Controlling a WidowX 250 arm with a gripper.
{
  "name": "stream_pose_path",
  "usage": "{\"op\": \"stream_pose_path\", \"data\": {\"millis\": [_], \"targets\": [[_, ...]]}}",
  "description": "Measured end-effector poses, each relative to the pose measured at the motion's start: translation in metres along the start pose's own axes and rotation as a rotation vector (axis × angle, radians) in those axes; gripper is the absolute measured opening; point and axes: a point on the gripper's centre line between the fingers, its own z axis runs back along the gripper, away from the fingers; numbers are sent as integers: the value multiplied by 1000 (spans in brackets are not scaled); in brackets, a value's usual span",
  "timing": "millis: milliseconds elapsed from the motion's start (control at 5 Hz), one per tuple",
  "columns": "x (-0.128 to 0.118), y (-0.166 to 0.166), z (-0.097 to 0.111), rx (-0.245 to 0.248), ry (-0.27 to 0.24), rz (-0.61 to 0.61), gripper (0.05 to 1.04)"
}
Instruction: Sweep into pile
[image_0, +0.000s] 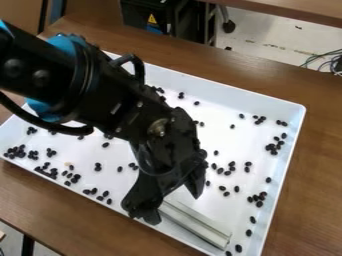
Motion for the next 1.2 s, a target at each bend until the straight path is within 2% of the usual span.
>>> {"op": "stream_pose_path", "data": {"millis": [200, 400, 600, 800, 1000, 1200], "targets": [[1, 4, -4, 24, 18, 32, 941], [0, 9, -9, 33, 23, 50, 622], [1, 10, -9, 43, 20, 50, 433], [0, 11, -7, 69, 47, 50, 401], [18, -4, 10, 116, 85, -77, 385], [36, -42, 37, 152, 83, -333, 356]]}}
